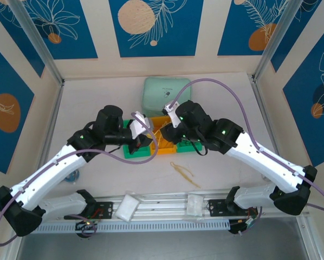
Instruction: Untangle the cables
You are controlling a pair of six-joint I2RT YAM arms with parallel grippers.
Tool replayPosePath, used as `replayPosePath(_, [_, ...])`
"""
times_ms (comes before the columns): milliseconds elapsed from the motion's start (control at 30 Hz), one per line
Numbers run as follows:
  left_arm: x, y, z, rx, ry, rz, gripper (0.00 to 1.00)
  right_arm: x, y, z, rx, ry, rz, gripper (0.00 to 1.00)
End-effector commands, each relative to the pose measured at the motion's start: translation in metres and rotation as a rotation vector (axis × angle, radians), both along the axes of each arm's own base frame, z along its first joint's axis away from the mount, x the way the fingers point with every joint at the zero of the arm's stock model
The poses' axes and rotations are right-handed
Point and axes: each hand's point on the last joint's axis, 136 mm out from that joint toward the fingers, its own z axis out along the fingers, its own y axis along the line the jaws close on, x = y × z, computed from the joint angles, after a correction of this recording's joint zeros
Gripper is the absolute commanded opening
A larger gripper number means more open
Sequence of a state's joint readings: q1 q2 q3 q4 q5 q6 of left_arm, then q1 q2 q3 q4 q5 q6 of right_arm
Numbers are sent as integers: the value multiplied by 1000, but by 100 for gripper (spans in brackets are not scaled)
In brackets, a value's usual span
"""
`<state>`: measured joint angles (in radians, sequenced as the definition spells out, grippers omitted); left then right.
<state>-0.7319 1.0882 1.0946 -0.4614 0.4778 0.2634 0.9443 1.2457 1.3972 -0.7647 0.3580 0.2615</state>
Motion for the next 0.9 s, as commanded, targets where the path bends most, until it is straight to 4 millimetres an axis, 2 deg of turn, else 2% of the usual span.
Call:
replayPosePath(0, [-5, -3, 14, -16, -25, -26, 0, 5, -6, 3, -44, -27, -22, 29])
replayPosePath(100, [-8, -5, 15, -28, -24, -48, 0, 0, -2, 9, 26, 28, 11, 29])
replayPosePath(167, [-12, -6, 17, -35, -27, -69, 0, -2, -9, 25, 162, 95, 29, 32])
replayPosePath(267, [-19, -5, 21, -57, -38, -97, 0, -1, -30, 52, 409, 209, 58, 32])
replayPosePath(333, [-23, -4, 26, -87, -46, -105, 0, 1, -44, 59, 516, 263, 80, 32])
replayPosePath(567, [-33, -7, 45, -209, -51, -144, 0, 2, -64, 64, 745, 374, 191, 31])
replayPosePath(700, [-43, -9, 56, -283, -70, -205, 0, 1, -61, 60, 796, 413, 272, 29])
replayPosePath(867, [-51, -11, 63, -322, -67, -257, 0, 2, -60, 60, 802, 401, 292, 29])
